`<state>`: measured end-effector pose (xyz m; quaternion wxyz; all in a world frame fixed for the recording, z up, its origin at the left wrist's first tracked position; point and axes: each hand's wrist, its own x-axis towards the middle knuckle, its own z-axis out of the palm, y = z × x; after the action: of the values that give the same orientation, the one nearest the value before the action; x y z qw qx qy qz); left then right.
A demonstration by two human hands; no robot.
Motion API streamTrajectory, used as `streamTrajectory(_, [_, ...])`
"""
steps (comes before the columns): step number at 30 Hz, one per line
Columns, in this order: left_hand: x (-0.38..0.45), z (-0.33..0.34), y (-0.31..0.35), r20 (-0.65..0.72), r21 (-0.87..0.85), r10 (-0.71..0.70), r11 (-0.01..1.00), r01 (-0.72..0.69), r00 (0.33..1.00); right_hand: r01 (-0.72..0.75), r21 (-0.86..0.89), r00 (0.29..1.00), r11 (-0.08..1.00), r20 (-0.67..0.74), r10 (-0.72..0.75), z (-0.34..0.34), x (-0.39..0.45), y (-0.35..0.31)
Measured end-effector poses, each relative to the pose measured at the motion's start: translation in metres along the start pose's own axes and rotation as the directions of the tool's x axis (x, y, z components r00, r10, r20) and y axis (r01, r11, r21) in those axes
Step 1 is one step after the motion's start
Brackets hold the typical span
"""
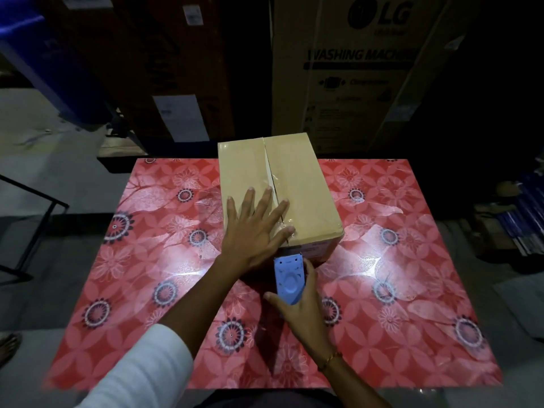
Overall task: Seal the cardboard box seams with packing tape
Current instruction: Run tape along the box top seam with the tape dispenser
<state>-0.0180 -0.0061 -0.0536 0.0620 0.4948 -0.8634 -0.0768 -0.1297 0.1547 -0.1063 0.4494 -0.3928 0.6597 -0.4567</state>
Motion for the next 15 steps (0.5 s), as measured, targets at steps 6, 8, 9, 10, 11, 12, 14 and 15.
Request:
streamTrajectory(6, [0.013,0.001,-0.008,-0.014,-0.024,0.005,1.000,-0.006,1.000,0.035,-0.064,0.998,0.997,-0.045,-0.038,0.008,0.002,-0.002])
streamTrajectory(8, [0.016,0.000,-0.009,-0.013,-0.016,0.010,1.000,-0.010,1.000,0.035,-0.085,0.997,0.996,-0.066,-0.041,0.011,0.002,-0.002])
streamTrajectory(9, [0.017,0.001,-0.009,-0.012,-0.014,0.011,1.000,-0.011,1.000,0.032,-0.097,0.997,0.995,-0.072,-0.039,0.011,0.001,-0.003])
streamTrajectory(10, [0.017,0.001,-0.009,-0.012,-0.015,0.011,1.000,-0.011,1.000,0.031,-0.108,0.996,0.994,-0.076,-0.040,0.011,0.000,-0.003])
streamTrajectory(11, [0.016,0.001,-0.008,-0.013,-0.016,0.010,1.000,-0.011,1.000,0.032,-0.119,0.996,0.992,-0.081,-0.042,0.011,-0.002,-0.003])
streamTrajectory(12, [0.016,0.001,-0.008,-0.013,-0.019,0.009,1.000,-0.009,1.000,0.029,-0.132,0.995,0.991,-0.089,-0.041,0.012,-0.003,-0.002])
streamTrajectory(14, [0.016,0.000,-0.008,-0.006,-0.022,0.007,1.000,-0.007,1.000,0.017,-0.163,0.993,0.986,-0.111,-0.036,0.012,-0.007,-0.001])
streamTrajectory(15, [0.016,0.000,-0.008,-0.002,-0.019,0.007,1.000,-0.007,1.000,0.015,-0.177,0.992,0.984,-0.121,-0.037,0.012,-0.009,-0.001])
